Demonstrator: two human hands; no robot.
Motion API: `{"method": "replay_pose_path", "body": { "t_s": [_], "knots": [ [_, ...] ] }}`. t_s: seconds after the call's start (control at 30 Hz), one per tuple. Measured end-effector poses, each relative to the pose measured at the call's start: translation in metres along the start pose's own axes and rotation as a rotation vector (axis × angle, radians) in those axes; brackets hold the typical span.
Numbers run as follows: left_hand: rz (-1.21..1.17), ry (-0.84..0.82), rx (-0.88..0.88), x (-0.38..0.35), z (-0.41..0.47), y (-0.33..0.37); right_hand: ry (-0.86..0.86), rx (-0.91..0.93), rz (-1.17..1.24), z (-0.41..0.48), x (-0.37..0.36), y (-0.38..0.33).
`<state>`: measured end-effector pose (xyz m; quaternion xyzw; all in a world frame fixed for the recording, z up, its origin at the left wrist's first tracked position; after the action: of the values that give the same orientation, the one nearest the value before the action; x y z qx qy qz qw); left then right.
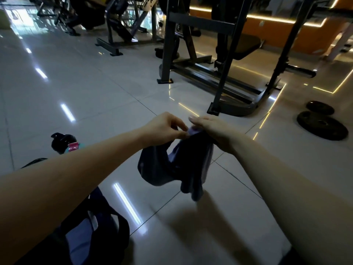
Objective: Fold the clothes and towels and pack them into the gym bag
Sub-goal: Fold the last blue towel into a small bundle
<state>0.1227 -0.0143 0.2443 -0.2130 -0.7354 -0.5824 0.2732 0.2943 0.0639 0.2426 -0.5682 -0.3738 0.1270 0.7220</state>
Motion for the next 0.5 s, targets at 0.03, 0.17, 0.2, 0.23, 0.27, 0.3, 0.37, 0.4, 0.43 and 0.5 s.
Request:
{"method": "replay_pose_path", "body": {
  "t_s": [0.03, 0.17, 0.2, 0.23, 0.27, 0.3, 0.37, 0.4, 0.43, 0.5],
  "knots": [
    [-0.027, 0.021, 0.003, 0.0, 0.001, 0.0, -0.034, -0.002, -0.02, -0.001, -0.001, 0.0],
    [-0.087, 0.055, 0.042, 0.011, 0.006, -0.001, -0.066, 0.052, -0.278, -0.002, -0.005, 0.011],
    [-0.081, 0.016, 0.041, 0.013, 0.006, -0.002, -0.043, 0.065, -0.278, -0.003, -0.006, 0.013],
    [-0.068, -0.036, 0.039, 0.013, 0.004, -0.003, -0.036, 0.064, -0.249, -0.004, -0.008, 0.013],
    [-0.03, -0.083, 0.033, 0.011, 0.003, -0.004, -0.043, 0.058, -0.21, -0.005, -0.01, 0.012],
    [0.03, -0.109, 0.032, 0.007, 0.003, -0.007, -0.048, 0.048, -0.169, -0.006, -0.011, 0.011],
    [0.142, -0.106, 0.056, -0.006, 0.002, -0.012, -0.022, 0.011, -0.064, -0.006, -0.012, 0.008],
    [0.162, -0.094, 0.062, -0.011, 0.002, -0.013, -0.01, -0.012, 0.016, -0.006, -0.012, 0.006],
    [0.149, -0.088, 0.063, -0.016, 0.002, -0.013, -0.018, -0.034, 0.102, -0.008, -0.011, 0.003],
    [0.087, -0.049, 0.078, -0.016, 0.002, -0.012, -0.081, -0.064, 0.2, -0.012, -0.01, -0.003]
  ]
}}
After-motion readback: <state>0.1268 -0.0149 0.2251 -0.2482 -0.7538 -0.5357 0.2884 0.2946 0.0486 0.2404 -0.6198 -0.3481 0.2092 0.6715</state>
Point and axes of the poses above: each hand's wrist, its own z-axis towards the middle knuckle, its own x-axis out of the back of the hand, y = z × x, the point moved 1 cm from there along z, towards the middle knuckle, and after that the axes turned 14 degrees about x, right-handed, at the moved point
